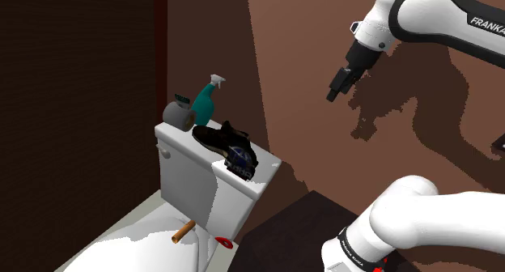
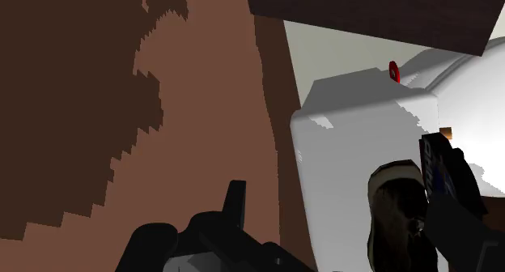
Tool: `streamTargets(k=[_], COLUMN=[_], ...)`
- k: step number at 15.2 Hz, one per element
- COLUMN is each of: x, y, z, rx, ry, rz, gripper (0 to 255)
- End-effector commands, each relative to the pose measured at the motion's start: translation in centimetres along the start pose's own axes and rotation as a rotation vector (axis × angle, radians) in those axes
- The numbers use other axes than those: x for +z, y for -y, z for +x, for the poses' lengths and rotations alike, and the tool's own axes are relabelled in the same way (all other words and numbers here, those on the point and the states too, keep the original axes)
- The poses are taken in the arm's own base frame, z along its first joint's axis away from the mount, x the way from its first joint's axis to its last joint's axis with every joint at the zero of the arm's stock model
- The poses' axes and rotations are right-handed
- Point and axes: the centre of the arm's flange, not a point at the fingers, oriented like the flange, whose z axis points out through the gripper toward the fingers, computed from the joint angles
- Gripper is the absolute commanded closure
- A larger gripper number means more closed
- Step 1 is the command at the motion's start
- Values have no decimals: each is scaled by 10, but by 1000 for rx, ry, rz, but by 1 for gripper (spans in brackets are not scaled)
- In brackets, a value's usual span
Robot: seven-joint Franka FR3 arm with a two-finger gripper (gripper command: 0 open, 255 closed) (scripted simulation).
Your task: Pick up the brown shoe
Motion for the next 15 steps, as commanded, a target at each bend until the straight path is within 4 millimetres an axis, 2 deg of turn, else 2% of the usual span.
streamTargets(k=[1, 15], x=[0, 109], y=[0, 90], z=[0, 123], rx=[0, 13], ry=[0, 57], rz=[0, 38], gripper=[0, 0])
